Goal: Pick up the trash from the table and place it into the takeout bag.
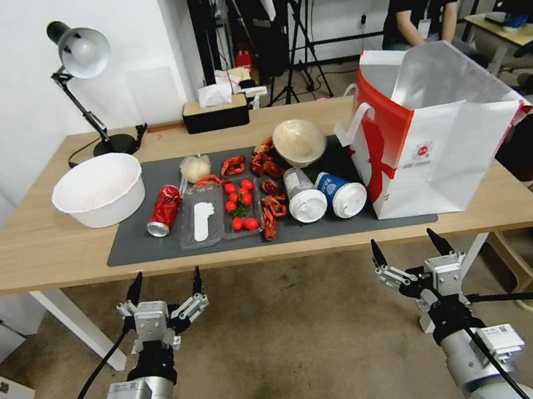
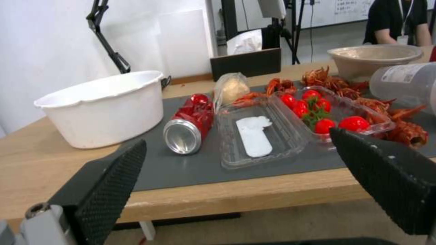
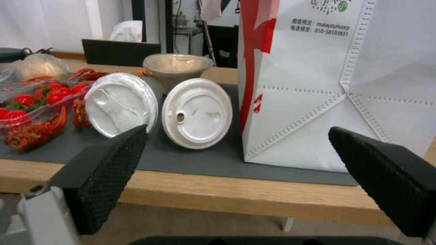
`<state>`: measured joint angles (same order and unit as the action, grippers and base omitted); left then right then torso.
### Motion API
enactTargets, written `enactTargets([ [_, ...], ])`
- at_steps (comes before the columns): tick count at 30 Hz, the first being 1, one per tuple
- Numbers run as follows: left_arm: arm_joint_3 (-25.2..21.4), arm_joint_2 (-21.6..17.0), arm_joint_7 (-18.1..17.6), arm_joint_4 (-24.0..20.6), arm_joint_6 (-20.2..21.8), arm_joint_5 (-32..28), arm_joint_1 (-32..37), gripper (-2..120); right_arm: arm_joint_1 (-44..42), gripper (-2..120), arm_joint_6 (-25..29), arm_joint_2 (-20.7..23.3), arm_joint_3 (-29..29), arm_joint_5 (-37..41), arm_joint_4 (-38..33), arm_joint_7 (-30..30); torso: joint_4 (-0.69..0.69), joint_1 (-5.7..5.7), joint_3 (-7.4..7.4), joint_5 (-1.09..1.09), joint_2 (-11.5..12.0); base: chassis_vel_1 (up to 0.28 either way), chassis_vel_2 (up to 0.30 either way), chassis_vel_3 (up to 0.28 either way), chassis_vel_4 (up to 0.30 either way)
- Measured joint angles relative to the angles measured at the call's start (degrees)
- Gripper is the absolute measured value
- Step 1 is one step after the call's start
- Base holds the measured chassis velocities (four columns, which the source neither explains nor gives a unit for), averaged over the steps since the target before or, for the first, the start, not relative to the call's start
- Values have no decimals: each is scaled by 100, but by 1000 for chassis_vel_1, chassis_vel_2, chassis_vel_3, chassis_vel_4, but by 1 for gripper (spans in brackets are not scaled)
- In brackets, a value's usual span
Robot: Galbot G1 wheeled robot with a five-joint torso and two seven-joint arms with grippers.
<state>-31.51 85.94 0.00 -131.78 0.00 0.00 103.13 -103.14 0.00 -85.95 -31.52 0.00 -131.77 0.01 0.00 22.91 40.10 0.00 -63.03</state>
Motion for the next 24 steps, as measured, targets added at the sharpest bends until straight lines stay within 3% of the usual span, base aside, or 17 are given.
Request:
enactTargets([
  [24, -9, -12, -34, 0, 30, -25, -2, 100, 28, 100, -53, 35, -6, 36, 51, -28, 0, 0, 0, 0, 0, 0, 0, 0, 0],
])
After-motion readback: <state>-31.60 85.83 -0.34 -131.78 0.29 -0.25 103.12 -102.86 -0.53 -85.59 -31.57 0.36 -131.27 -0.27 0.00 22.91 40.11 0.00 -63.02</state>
